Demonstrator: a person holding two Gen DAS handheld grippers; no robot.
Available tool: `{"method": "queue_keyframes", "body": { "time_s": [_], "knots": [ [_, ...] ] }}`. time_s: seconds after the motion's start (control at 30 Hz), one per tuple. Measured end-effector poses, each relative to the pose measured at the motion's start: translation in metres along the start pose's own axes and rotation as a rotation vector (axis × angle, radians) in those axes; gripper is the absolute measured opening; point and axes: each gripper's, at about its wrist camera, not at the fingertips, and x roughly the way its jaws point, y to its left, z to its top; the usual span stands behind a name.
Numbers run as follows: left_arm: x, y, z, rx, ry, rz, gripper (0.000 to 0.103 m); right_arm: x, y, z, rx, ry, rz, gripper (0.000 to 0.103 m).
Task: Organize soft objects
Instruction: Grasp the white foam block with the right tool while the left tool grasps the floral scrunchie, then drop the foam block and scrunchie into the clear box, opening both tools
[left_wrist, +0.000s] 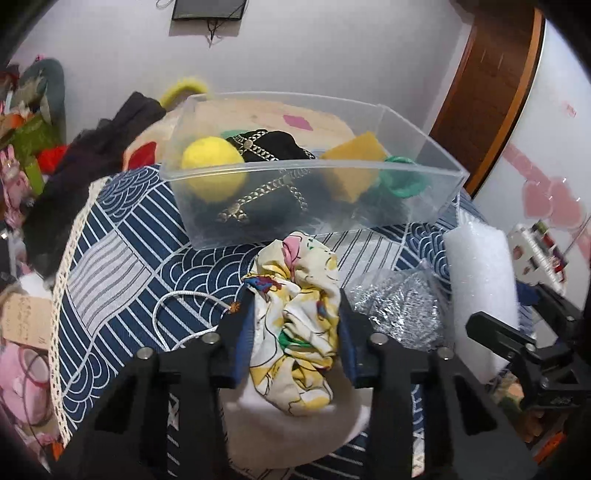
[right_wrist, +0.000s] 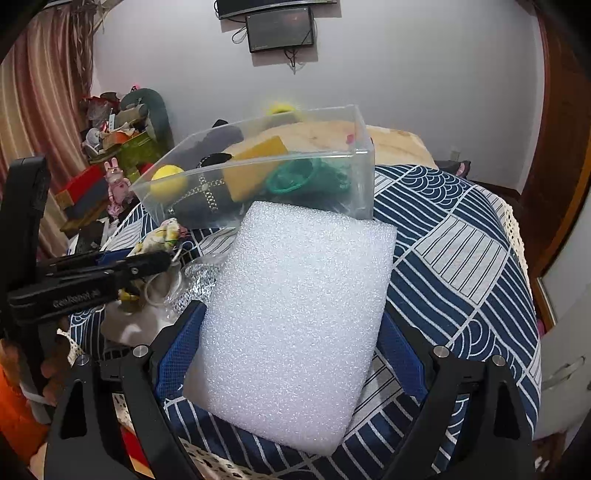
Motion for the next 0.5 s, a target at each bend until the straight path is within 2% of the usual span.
{"method": "queue_keyframes", "body": {
  "time_s": [0.13, 0.27, 0.5],
  "knots": [
    [-0.011, 0.005, -0.002, -0.01, -0.018, -0.005, 0.025, -0.001, -0.002, 0.004, 0.006, -0.009, 0.002, 0.09],
    [-0.017, 0.003, 0.0, -0.026, -0.025, 0.012, 0.022, -0.004, 0.0, 0.01, -0.007, -0.031, 0.002, 0.09],
    [-0.045, -0.011, 0.01, 0.007, -0.101, 0.006, 0.022, -0.012, 0.001, 0.031, -0.012, -0.102, -0.002, 0.09]
  ]
}}
